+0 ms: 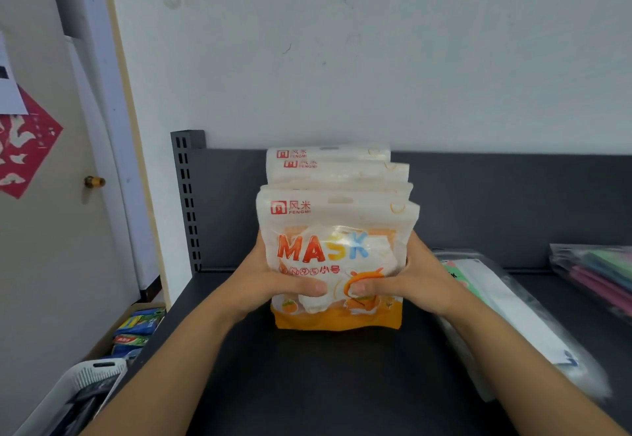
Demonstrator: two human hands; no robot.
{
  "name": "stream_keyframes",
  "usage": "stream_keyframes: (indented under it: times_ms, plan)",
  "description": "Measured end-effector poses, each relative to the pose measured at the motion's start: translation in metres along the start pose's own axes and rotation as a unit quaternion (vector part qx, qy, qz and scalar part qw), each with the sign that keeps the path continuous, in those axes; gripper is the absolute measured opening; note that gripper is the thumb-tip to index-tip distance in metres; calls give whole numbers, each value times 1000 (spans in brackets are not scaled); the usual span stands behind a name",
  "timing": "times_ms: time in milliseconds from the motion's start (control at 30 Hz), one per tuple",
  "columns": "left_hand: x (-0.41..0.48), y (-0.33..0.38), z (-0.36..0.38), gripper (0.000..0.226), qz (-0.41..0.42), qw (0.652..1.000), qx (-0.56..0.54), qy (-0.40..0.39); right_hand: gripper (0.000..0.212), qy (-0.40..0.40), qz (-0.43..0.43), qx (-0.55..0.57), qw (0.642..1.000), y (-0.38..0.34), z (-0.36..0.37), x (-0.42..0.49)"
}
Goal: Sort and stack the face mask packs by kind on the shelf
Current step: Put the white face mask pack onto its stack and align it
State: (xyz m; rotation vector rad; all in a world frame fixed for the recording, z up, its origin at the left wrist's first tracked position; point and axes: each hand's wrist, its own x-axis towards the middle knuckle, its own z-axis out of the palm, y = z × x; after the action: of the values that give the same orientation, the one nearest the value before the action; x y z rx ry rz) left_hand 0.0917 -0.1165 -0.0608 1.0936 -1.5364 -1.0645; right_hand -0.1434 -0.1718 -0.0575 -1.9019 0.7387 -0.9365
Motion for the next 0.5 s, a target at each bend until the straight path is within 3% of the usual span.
stream_keyframes:
  times_ms: [100,167,233,333,400,500]
  plan:
    - [-6,19,4,71,47,998,-38,20,84,47,-10,59,997,-15,0,-4]
    - [-9,27,7,62,59,996,-71,19,88,54,5,96,994,-23,0,-5]
    - [-5,26,7,57,2,996,-93,14,87,42,45,110,992,-30,1,-7]
    - [9,14,2,70,-126,984,-129,0,54,-2,142,124,982,-37,3,-11]
    - [15,9,1,85,-178,974,-142,0,57,-18,224,103,969,-33,3,-11]
    - [14,7,4,75,-200,970,-134,-14,60,-24,284,92,954,-26,5,-9]
